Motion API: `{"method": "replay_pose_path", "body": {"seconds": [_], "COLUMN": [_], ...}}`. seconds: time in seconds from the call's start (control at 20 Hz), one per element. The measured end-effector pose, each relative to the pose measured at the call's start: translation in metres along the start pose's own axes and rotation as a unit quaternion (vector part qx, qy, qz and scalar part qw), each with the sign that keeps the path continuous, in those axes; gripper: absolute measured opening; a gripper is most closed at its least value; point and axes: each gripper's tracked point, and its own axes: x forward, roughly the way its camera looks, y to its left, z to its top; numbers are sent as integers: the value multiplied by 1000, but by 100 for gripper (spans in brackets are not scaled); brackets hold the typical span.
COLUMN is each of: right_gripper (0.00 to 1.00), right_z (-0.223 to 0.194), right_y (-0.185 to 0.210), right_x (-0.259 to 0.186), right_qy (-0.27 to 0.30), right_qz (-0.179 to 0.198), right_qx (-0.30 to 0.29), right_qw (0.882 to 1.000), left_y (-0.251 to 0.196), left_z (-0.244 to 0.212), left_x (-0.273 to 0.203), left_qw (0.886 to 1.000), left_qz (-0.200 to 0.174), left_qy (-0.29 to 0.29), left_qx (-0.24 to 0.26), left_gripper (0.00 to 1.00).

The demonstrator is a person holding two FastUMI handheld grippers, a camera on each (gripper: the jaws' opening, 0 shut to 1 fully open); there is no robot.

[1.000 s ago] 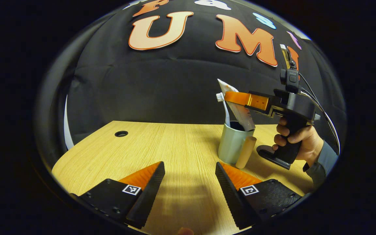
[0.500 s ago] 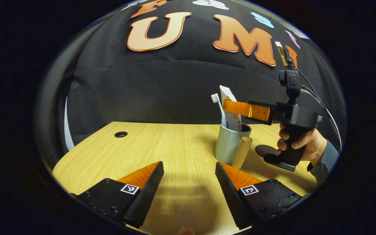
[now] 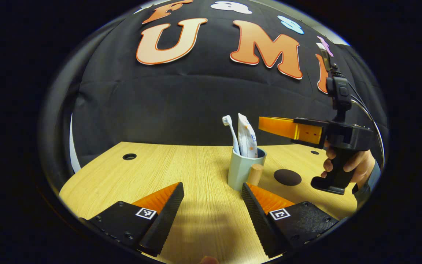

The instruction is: Put the toothbrush and toothpaste on the desktop into the cup, then pick up the cup and place it on the coaster on the desktop.

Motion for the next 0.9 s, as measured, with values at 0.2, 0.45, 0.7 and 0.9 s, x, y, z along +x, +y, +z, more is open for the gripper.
{"method": "replay_pose_path", "body": {"seconds": [0.2, 0.45, 0.7, 0.9], "right_gripper": [50, 73, 81, 81], "right_z": [17, 46, 74, 93], "right_y": [-13, -32, -44, -55], "right_x": [-40, -97, -148, -187], "right_qy": [-5, -28, -56, -78], "right_qz": [-12, -31, -46, -63], "right_qx": [-1, -24, -36, -64], "right_qw": [1000, 999, 997, 993], "left_y": [-15, -41, -65, -79], "left_z": [24, 49, 65, 73], "left_x": [-2, 3, 12, 24], "left_qw": [1000, 999, 999, 999], "left_qz": [-6, -11, -9, -8], "left_qy": [-19, -24, -18, 5], "left_qx": [5, 20, 27, 31], "left_gripper": [95, 95, 95, 95]}}
